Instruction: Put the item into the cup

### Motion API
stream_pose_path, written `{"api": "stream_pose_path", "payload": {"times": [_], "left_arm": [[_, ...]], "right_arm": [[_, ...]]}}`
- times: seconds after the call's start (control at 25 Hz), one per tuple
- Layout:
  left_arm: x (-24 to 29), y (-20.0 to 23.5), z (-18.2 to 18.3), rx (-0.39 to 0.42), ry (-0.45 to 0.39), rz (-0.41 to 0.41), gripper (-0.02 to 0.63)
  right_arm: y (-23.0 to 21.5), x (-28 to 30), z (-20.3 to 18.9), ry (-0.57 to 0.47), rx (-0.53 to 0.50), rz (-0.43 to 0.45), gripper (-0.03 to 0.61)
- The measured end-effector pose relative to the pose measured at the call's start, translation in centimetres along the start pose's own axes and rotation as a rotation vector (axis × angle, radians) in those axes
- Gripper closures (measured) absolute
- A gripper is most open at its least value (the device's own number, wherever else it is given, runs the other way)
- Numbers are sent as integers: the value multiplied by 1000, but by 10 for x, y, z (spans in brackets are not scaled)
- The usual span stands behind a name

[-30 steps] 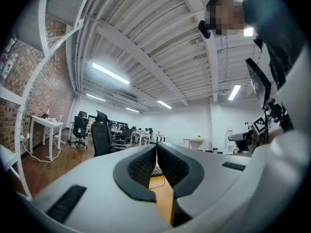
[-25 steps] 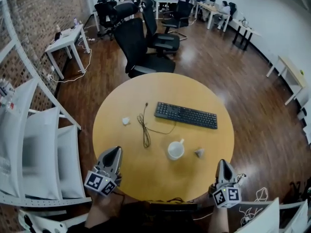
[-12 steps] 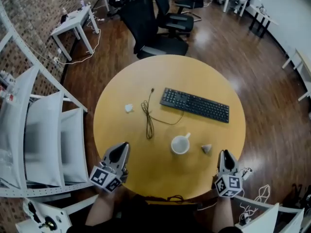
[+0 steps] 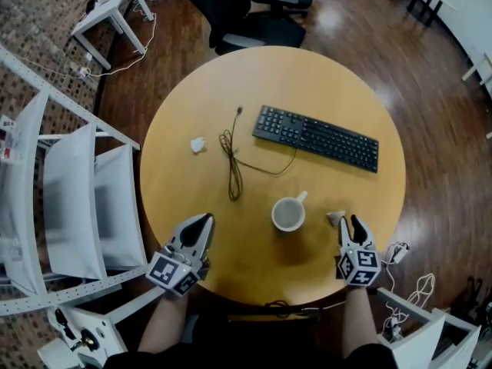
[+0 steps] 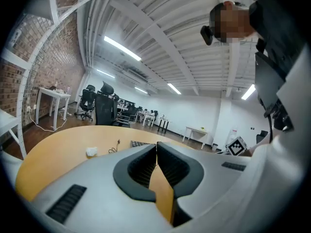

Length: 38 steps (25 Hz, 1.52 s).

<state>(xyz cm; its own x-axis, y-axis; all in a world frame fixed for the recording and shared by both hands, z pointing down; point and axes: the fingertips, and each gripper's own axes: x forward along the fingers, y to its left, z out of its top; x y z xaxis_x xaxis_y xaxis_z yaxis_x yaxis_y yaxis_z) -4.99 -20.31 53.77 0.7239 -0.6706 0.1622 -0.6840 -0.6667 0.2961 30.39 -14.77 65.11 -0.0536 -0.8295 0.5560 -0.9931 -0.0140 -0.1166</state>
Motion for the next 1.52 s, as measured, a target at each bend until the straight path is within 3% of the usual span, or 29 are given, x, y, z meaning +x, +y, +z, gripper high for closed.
{"api": "stream_pose_path", "payload": {"times": [0.28,0.6,0.72,1.08,1.2,1.52], "left_arm": [[-4,11,-3,-56,20,74,614],[-17,25,-11,-88,34,125,614],[-12,24,-14,-87,26,119,614],[-29,32,9,-64,-48,143,614],[-40,41,24,-75,-113,183,614],[-59,43,50,-50,-205,191,614]], "right_arm": [[-8,25,-21,65,-12,-9,445],[-1,30,-26,83,-8,20,577],[-3,33,-24,72,-17,22,577],[14,3,40,-59,-76,27,577],[30,-5,65,-97,-122,55,577],[83,-12,100,-155,-266,140,578]]}}
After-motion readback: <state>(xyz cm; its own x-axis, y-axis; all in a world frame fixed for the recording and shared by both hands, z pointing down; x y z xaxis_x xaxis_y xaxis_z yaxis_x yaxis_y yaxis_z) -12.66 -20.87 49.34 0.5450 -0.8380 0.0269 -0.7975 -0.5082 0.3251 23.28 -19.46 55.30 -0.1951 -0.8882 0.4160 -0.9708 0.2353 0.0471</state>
